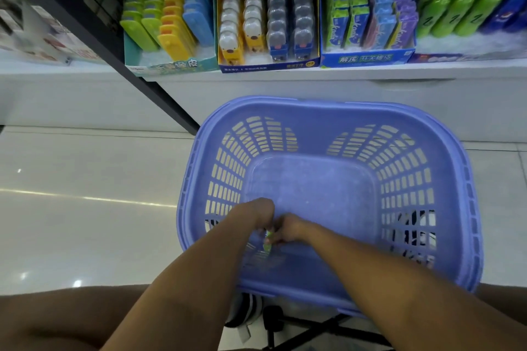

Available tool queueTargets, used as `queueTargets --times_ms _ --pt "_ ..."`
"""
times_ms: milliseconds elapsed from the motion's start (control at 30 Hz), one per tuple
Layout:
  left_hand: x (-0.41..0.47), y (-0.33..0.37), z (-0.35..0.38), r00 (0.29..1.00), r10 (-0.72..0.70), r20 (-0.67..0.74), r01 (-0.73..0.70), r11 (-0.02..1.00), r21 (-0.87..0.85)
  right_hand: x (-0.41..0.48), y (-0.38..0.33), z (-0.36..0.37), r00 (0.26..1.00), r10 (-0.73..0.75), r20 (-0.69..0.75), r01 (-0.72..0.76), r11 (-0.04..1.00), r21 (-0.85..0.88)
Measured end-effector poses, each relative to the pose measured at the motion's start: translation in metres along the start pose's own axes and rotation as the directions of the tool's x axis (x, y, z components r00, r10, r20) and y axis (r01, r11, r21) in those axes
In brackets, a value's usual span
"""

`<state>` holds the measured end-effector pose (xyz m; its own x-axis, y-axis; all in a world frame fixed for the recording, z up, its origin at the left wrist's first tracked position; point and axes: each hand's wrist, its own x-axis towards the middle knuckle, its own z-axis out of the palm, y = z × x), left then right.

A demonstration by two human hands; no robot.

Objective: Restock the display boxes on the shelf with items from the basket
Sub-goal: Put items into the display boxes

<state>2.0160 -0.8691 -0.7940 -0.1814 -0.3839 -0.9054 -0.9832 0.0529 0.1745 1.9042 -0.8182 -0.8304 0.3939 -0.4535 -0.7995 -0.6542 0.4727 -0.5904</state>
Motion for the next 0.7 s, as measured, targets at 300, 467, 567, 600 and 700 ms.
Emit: queueTargets --times_ms 300,467,567,600,700 --pt "-0.035 0.007 -0.043 0.999 -0.024 0.021 0.030 0.924 -0.382 -0.013 -0.009 -0.047 0.979 -0.086 -0.185 0.165 0.865 0.474" --pt "-0.071 0.018 -0.073 0.973 0.225 0.049 -0.065 0.472 -0.879 -0.066 -0.047 -0.111 0.937 -0.328 -0.122 0.341 0.776 0.530" --pt "-0.097 0.020 -0.095 0.932 0.322 -0.165 -0.266 0.299 -0.916 -0.106 -0.078 -0.141 0.884 -0.412 -0.220 0.467 0.764 0.444" --pt "-0.106 0.021 -0.101 0.911 0.334 -0.242 -0.334 0.252 -0.908 -0.118 -0.088 -0.148 0.860 -0.433 -0.270 0.510 0.756 0.411" --pt "-0.128 0.030 -0.113 0.820 0.297 -0.488 -0.549 0.171 -0.818 -0.148 -0.112 -0.161 0.802 -0.433 -0.411 0.593 0.659 0.463"
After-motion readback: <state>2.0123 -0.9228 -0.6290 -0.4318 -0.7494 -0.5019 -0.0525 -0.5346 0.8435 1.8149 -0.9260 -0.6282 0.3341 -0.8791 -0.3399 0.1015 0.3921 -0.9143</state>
